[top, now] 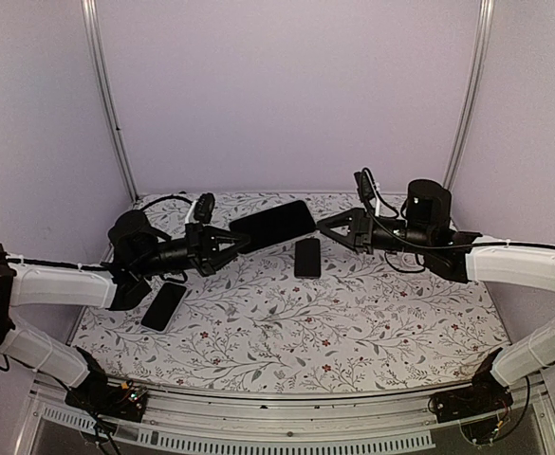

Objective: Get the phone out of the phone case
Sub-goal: Remove the top right corner of the phone case from the phone.

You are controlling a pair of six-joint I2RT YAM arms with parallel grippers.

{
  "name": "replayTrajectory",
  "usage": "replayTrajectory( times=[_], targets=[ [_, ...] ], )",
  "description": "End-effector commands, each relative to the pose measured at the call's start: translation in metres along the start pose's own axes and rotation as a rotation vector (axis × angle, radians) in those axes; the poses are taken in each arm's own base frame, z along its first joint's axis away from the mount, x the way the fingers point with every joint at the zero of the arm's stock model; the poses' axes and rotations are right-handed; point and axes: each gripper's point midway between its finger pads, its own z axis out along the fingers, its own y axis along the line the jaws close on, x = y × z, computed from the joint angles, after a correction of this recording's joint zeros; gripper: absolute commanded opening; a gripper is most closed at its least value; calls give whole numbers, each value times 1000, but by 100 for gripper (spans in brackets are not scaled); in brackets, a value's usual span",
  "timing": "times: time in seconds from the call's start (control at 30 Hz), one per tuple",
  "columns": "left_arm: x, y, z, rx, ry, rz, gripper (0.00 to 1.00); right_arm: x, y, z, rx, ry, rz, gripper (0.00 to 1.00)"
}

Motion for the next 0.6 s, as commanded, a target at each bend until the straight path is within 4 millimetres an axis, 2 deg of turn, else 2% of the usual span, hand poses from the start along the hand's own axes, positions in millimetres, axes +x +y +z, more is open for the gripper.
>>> replayTrajectory(
  times=[0.0, 0.37, 0.57],
  targets=[
    [-19, -99, -24, 316, -92, 240, 0, 29, -42, 2, 124, 76, 74, 32],
    [-18, -110, -32, 393, -103, 225, 0, 37, -46, 6, 130, 99, 80, 33],
    [-19, -102, -29, 347, -102, 232, 0, 33, -41, 6, 116, 92, 72, 34]
  ],
)
